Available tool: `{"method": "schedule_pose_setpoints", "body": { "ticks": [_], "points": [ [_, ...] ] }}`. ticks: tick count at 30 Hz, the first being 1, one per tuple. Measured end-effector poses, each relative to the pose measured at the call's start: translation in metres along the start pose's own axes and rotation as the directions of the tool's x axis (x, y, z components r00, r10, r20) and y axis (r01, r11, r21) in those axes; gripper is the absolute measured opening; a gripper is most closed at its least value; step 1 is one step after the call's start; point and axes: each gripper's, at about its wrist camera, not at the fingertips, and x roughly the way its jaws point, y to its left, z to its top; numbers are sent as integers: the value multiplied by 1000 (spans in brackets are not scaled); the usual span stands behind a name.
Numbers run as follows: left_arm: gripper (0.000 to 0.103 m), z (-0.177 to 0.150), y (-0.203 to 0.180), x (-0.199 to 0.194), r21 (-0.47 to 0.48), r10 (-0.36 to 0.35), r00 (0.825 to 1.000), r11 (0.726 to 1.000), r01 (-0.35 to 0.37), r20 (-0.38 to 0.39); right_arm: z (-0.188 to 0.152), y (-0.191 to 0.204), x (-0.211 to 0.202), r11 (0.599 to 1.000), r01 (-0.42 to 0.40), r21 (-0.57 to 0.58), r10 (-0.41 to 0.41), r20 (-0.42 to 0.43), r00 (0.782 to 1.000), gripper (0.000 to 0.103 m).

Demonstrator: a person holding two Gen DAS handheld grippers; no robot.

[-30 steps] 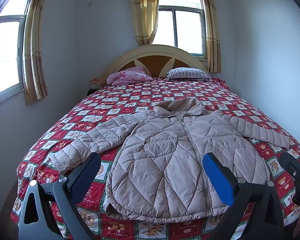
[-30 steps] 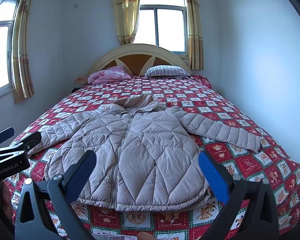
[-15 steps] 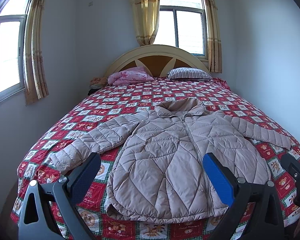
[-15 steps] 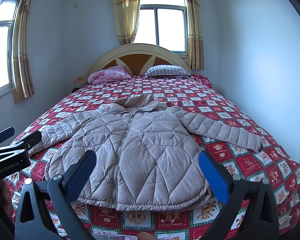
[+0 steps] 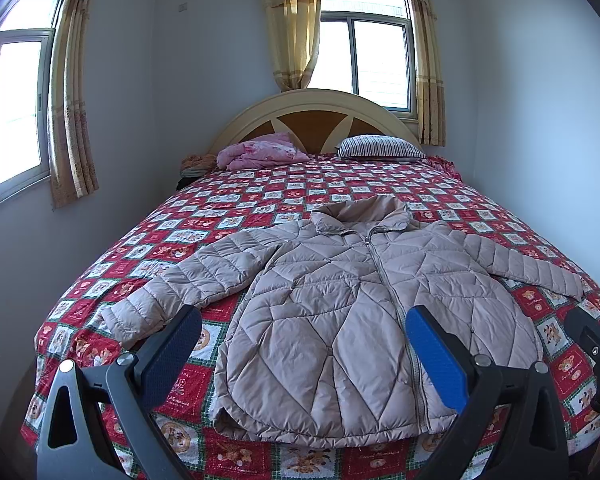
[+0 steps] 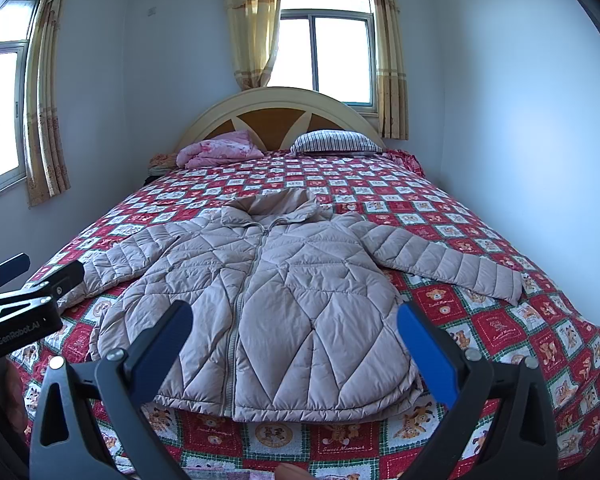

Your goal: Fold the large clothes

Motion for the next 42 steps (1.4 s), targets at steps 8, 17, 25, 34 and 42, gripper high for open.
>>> {"method": "schedule_pose_setpoints", "body": {
  "ticks": [8, 17, 25, 34, 42],
  "points": [
    [102, 0, 0, 0, 0, 2, 1000, 1000, -2, -1, 0, 1, 0, 1000, 0, 0, 0, 0, 1000, 103],
    [102, 0, 1, 0, -1, 2, 1000, 1000, -2, 0, 0, 1, 0, 1000, 0, 1, 0, -1, 1000, 103],
    [102, 0, 1, 0, -1, 2, 1000, 1000, -2, 0, 0, 2, 0, 1000, -1, 1, 1, 0, 1000, 103],
    [102, -2, 3, 3, -5, 4, 1000, 1000, -4, -5, 0, 2, 0, 1000, -2, 1, 2, 0, 1000, 103],
    [102, -5, 4, 28, -11, 11, 1000, 1000, -11, -25, -2, -2, 9, 1000, -18, 25, 18, -3, 1000, 103]
  ]
}}
